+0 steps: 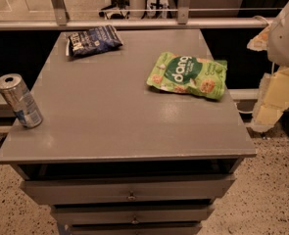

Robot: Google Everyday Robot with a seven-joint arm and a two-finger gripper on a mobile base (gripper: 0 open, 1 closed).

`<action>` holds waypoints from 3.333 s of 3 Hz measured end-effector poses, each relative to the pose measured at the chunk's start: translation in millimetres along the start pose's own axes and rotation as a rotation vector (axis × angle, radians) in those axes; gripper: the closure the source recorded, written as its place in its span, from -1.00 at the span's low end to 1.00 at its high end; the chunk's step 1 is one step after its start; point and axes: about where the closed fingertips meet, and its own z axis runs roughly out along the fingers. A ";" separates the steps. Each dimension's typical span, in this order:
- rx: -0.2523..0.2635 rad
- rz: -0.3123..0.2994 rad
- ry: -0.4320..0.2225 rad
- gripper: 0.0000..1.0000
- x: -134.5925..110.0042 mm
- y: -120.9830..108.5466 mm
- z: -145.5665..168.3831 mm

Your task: Pick redbull can

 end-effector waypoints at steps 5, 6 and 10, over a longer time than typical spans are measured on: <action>-0.196 -0.084 -0.692 -1.00 -212.3 28.9 67.7; -0.195 -0.085 -0.685 -1.00 -210.3 29.0 68.1; -0.342 -0.140 -1.012 -1.00 -398.7 63.4 148.4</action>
Offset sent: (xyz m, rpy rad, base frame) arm 0.0195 0.0245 -0.0240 0.1508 0.0498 0.0632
